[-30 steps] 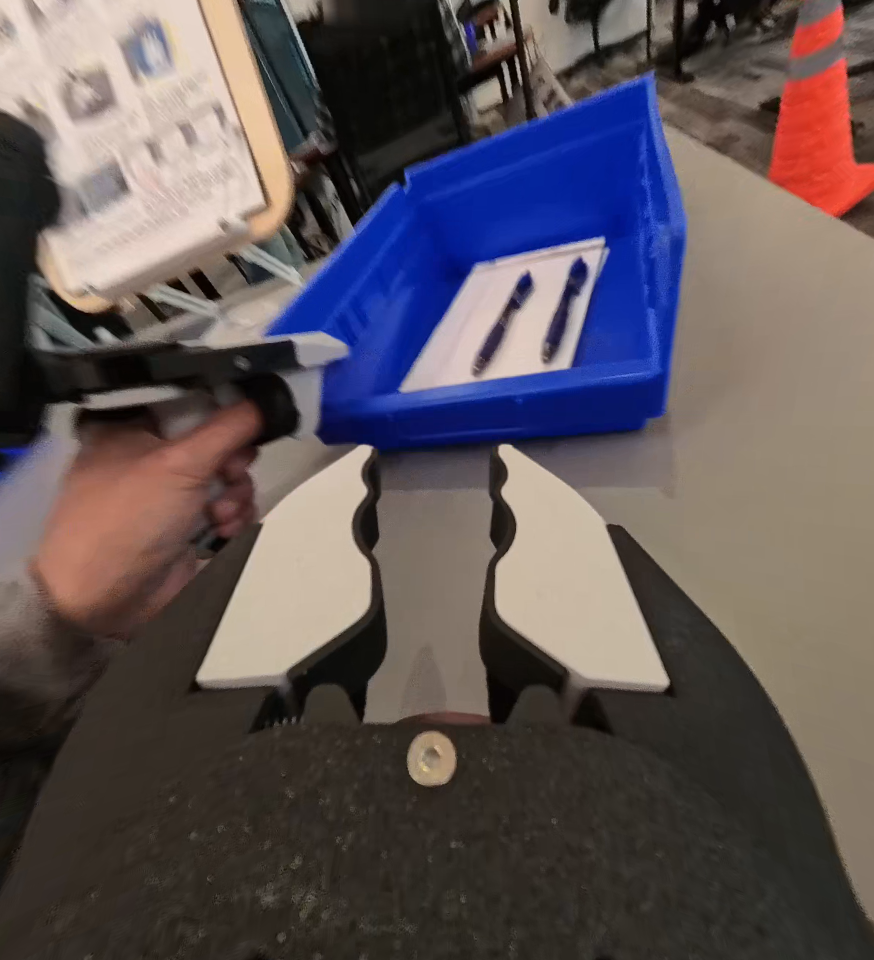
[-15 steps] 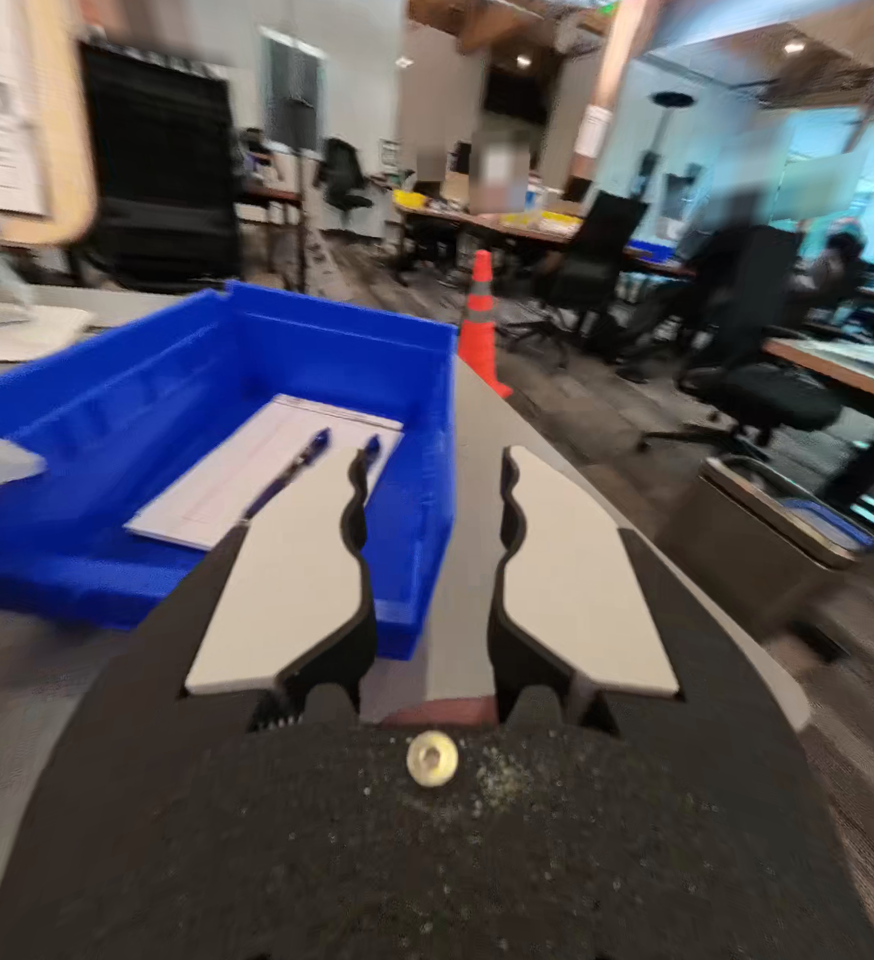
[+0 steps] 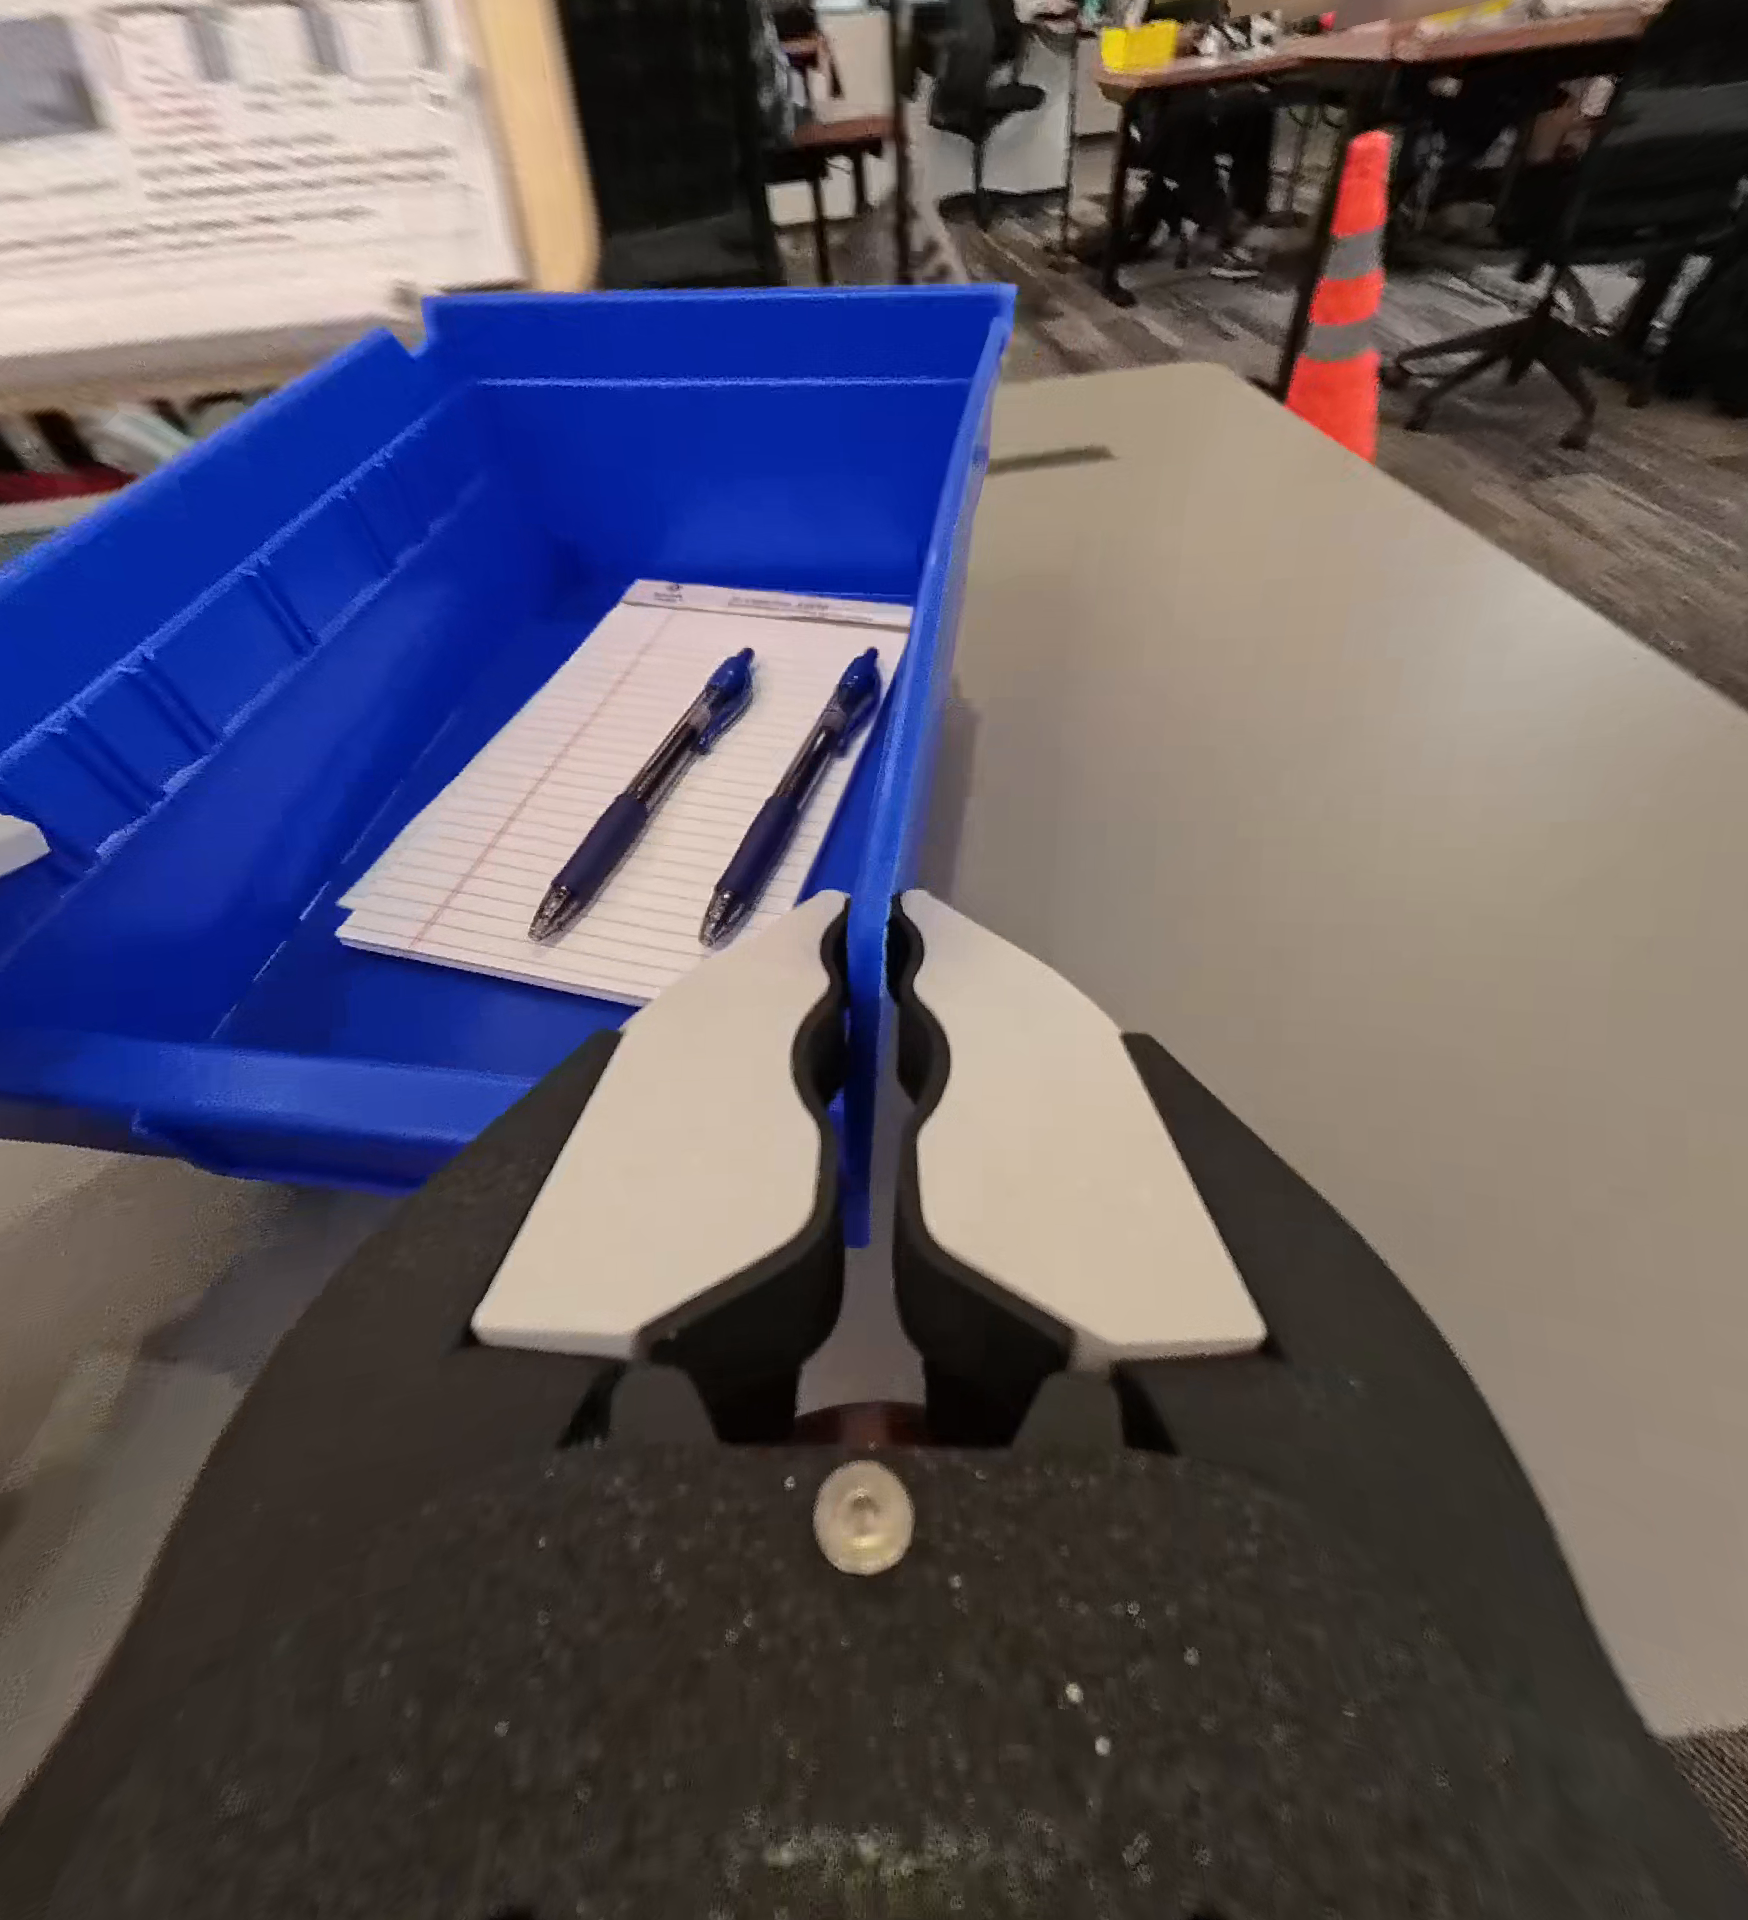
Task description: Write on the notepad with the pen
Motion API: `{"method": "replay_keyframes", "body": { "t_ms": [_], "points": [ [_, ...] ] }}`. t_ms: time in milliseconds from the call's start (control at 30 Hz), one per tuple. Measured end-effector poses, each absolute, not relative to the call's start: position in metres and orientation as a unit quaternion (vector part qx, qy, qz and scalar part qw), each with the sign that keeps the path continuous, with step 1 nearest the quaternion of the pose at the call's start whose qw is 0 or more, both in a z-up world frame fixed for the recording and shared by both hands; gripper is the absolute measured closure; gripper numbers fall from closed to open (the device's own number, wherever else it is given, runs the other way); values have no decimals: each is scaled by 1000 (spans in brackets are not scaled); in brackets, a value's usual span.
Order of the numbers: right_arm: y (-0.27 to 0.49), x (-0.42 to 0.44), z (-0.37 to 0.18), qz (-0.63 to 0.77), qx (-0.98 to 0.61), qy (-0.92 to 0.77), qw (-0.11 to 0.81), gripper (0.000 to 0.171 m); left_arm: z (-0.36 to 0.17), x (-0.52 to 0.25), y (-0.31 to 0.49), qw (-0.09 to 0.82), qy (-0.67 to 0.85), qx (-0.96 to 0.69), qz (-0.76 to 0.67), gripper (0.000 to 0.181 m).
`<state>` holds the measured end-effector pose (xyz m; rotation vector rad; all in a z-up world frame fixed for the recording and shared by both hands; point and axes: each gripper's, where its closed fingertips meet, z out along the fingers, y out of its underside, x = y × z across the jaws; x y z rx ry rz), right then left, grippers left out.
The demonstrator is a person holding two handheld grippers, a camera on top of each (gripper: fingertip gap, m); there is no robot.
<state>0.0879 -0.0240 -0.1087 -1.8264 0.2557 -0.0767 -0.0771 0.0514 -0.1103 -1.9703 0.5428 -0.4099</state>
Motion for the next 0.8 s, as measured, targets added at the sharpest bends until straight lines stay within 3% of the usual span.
{"method": "replay_keyframes", "body": {
  "t_ms": [233, 433, 700, 800],
  "points": [
    [23, -63, -87, 49, -787, 20, 615, 167, -78, -242, 51, 540, 132, -827, -81, 178],
    [62, -171, -102, 102, -805, -59, 581, 167, -94, -354, 51, 523, 48, -850, -34, 177],
    [67, -213, -125, 111, -807, -112, 569, 167, -129, -401, 43, 504, 18, -863, -24, 177],
    [65, -213, -126, 131, -800, -135, 570, 165, -131, -398, 37, 508, 45, -859, -44, 168]
  ]
}}
